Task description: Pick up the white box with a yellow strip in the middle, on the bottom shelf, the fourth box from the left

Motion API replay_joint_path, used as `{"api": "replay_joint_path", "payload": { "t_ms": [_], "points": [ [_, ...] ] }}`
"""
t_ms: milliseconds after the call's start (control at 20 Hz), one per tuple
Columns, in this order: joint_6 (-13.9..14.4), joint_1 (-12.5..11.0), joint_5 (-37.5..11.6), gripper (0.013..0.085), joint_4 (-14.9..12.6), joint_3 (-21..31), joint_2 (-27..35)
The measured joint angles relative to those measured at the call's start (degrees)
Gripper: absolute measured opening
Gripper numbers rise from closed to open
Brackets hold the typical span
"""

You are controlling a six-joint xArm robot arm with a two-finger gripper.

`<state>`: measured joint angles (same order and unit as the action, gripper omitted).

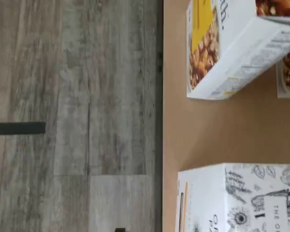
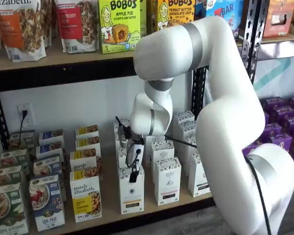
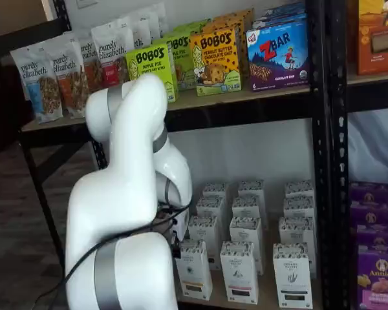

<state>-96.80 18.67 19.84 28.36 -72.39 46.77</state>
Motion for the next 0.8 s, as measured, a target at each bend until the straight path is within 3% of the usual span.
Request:
{"api": "replay_joint_path", "payload": {
  "t_ms": [300, 800],
  "points": [
    [-1.1, -1.2, 0.2, 0.085, 0.1, -3.7, 3.3],
    [1.7, -3.5, 1.9, 0.085, -5.4, -10.0, 8.4]
  ]
}}
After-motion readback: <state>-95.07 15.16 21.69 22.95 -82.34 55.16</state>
